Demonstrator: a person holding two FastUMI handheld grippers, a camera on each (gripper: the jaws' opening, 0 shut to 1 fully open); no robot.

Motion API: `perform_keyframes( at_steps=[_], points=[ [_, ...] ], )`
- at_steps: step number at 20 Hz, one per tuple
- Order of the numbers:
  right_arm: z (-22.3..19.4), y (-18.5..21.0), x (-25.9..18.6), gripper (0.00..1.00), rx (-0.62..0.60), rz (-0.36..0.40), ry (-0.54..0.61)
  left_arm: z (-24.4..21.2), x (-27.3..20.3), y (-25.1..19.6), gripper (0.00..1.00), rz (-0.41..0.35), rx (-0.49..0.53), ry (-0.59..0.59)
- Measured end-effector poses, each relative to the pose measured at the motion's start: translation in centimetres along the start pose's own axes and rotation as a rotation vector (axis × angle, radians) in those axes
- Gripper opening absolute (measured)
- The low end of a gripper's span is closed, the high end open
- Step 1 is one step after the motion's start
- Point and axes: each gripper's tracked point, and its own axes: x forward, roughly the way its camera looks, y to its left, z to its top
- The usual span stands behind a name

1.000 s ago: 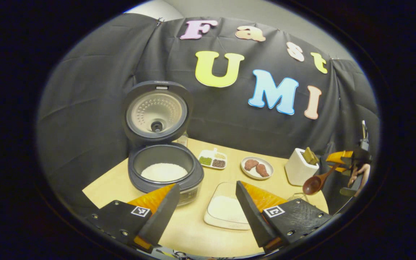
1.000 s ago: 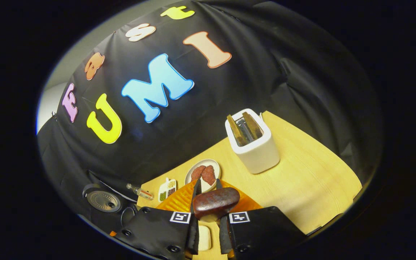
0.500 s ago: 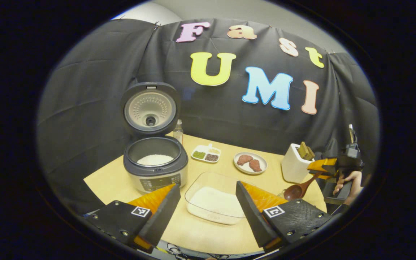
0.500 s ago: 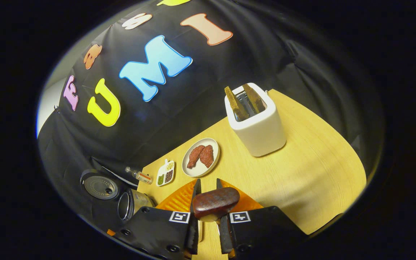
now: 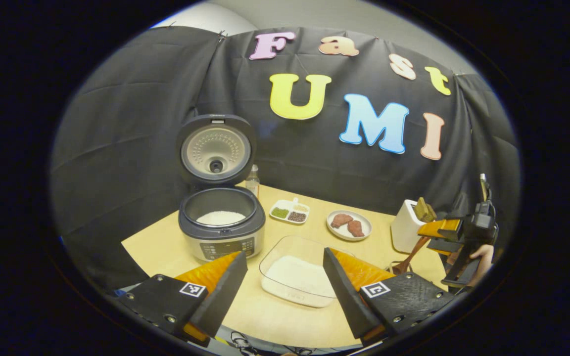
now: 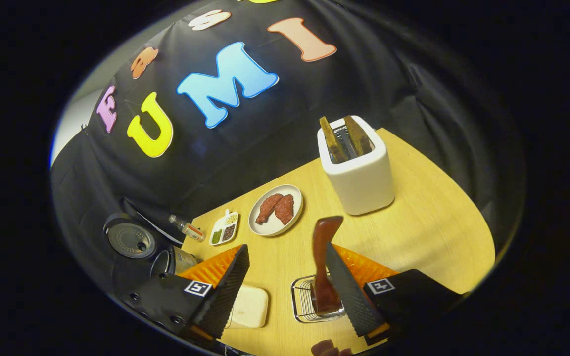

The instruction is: Close the left gripper, press the button to open the rice cooker; take a wooden spoon from the chopstick holder with the right hand, scoop a spoonful of rice and pour it into the rice cooker, then put the wooden spoon back into the chopstick holder.

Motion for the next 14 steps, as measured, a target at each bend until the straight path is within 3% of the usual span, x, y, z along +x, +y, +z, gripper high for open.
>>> perform_keyframes(
  at_steps=[2,7,11,14],
  points=[
    [0.3,-0.4,-0.9,0.98,-0.033,-0.018,-0.024,1.4,0.5,1.1,0.96,0.007,0.004,-0.017],
    [1.4,-1.5,-3.1,0.98,-0.119,-0.115,-0.096,8.0,2.9,5.6,0.98,0.032,0.003,-0.071],
    [1.4,-0.4,-4.4,0.98,-0.176,-0.171,-0.145,14.9,6.1,9.9,0.98,0.069,0.02,-0.119],
    [-0.4,1.1,-4.6,0.98,-0.215,-0.196,-0.13,19.6,9.3,12.6,0.98,0.069,-0.029,-0.148]
  ],
)
